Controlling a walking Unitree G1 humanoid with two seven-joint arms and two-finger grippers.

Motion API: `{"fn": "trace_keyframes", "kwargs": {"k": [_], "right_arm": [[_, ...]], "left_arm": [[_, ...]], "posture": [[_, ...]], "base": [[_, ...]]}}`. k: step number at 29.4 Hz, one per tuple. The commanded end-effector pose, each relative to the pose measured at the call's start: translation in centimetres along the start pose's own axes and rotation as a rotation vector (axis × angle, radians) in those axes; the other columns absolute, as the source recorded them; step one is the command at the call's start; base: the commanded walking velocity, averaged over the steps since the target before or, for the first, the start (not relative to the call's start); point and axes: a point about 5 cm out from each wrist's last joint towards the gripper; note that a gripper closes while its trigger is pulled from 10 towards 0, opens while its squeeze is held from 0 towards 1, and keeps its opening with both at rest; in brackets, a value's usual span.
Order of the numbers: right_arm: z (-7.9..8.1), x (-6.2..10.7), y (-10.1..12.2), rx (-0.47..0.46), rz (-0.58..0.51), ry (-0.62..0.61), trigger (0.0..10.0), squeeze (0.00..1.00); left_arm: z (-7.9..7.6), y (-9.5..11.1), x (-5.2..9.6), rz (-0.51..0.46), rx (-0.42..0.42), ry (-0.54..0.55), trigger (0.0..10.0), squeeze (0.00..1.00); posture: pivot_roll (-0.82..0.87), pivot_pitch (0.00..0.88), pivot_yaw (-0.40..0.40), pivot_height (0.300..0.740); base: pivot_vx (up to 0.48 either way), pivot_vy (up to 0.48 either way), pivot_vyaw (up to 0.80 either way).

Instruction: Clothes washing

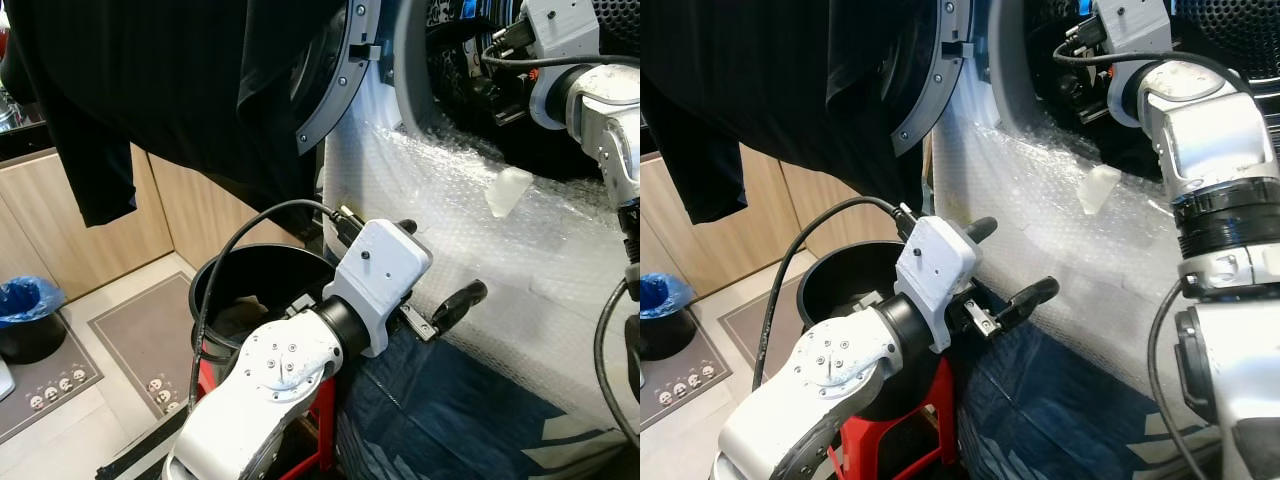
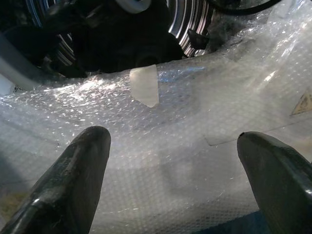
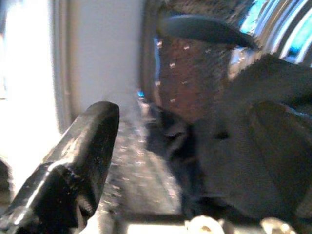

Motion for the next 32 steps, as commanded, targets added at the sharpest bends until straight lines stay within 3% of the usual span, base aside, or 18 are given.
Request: {"fn": "trace_keyframes", "kwargs": {"k": [1,10,16,17,20,24,28,32], "right_arm": [[-0.1,-0.3,0.1,-0.036,0.010,0.007,10.0,0.00],[-1.2,-0.6,-0.4,0.004,0.068,-0.133,10.0,0.00],[-4.2,0.2,-0.7,-0.068,0.050,-0.409,10.0,0.00],[-4.2,0.2,-0.7,-0.068,0.050,-0.409,10.0,0.00],[-6.7,1.5,0.0,-0.060,-0.010,-0.600,10.0,0.00],[-7.8,2.3,0.5,-0.080,-0.044,-0.694,10.0,0.00],[-10.3,4.4,2.0,-0.144,-0.126,-0.855,10.0,0.00],[-10.6,4.9,2.9,-0.145,-0.162,-0.859,10.0,0.00]], "left_arm": [[-0.2,0.3,0.3,0.005,-0.005,0.011,10.0,0.00],[-0.7,0.4,0.7,0.024,0.022,0.041,10.0,0.00],[-1.2,0.3,1.1,0.043,0.049,0.063,10.0,0.00],[-1.2,0.3,1.1,0.043,0.049,0.063,10.0,0.00],[-1.4,0.4,1.4,0.061,0.060,0.071,10.0,0.00],[-1.5,0.4,1.6,0.068,0.064,0.073,10.0,0.00],[-1.6,0.4,1.7,0.075,0.074,0.071,10.0,0.00],[-1.6,0.4,1.8,0.078,0.076,0.069,10.0,0.00]], "posture": [[0.01,0.024,-0.118,0.740],[0.03,0.078,-0.150,0.740],[0.06,0.106,-0.165,0.740],[0.06,0.106,-0.165,0.740],[0.07,0.115,-0.164,0.740],[0.07,0.116,-0.162,0.740],[0.07,0.114,-0.157,0.740],[0.07,0.109,-0.154,0.740]], "base": [[0.000,0.000,0.00],[0.000,0.000,0.00],[0.000,0.000,0.00],[0.000,0.000,0.00],[0.000,0.000,0.00],[0.000,0.000,0.00],[0.000,0.000,0.00],[0.000,0.000,0.00]]}}
Point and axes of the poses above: a point about 5 cm out from each wrist's last joint towards the gripper, its own x axis pointing back from the gripper into the wrist, its own y axis along the axis of the wrist's last joint, z = x × y, and after that the axes turned 10 degrees about -x, right-handed
